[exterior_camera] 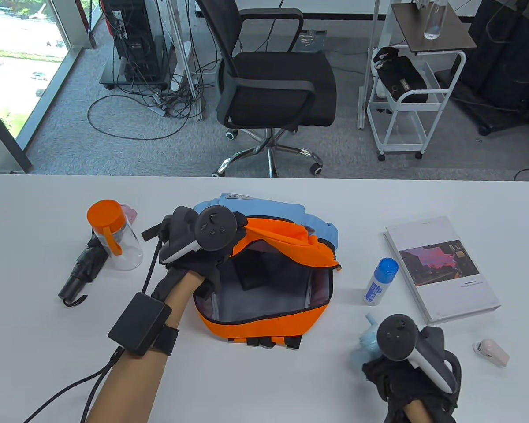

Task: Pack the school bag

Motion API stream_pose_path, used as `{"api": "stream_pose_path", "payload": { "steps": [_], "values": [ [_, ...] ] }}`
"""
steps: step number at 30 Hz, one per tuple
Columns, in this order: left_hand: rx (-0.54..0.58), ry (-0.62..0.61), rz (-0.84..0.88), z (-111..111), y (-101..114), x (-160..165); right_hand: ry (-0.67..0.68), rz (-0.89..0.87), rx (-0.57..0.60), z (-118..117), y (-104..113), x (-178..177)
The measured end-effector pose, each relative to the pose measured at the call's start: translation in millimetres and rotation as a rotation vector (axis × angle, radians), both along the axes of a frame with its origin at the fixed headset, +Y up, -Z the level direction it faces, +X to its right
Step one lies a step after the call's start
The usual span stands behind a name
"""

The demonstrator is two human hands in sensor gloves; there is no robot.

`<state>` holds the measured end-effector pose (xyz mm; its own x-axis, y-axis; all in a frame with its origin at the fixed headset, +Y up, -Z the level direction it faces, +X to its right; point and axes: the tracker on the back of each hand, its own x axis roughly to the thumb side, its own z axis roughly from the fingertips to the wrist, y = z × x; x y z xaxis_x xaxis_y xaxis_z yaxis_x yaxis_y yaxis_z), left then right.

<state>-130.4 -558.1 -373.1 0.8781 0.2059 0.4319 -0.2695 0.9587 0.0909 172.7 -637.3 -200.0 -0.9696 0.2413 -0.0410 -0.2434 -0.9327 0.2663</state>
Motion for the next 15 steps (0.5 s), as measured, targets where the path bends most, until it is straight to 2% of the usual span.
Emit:
{"api": "stream_pose_path", "payload": {
  "steps": [4, 6, 8, 12, 13, 15],
  "values": [
    [-0.002, -0.002, -0.006, 1.5, -0.5, -0.2, 0.175, 0.171, 0.201, -4.8, 25.9, -64.0],
    [-0.004, 0.002, 0.002, 1.3, 1.8, -4.1, 0.229, 0.252, 0.254, -14.9, 27.4, -85.5],
    [-0.017, 0.003, 0.013, 0.8, 3.7, -6.9, 0.236, 0.309, 0.284, -29.1, 21.6, -106.4],
    [-0.014, -0.004, 0.012, -0.1, 3.0, -4.9, 0.271, 0.499, 0.389, -64.5, -5.0, -140.9],
    [-0.002, -0.007, 0.012, -0.7, 2.8, -4.1, 0.243, 0.540, 0.397, -76.2, -14.8, -147.0],
    [-0.002, -0.009, 0.022, -2.2, 3.7, -4.5, 0.208, 0.568, 0.338, -97.9, -31.0, -152.9]
  ]
}}
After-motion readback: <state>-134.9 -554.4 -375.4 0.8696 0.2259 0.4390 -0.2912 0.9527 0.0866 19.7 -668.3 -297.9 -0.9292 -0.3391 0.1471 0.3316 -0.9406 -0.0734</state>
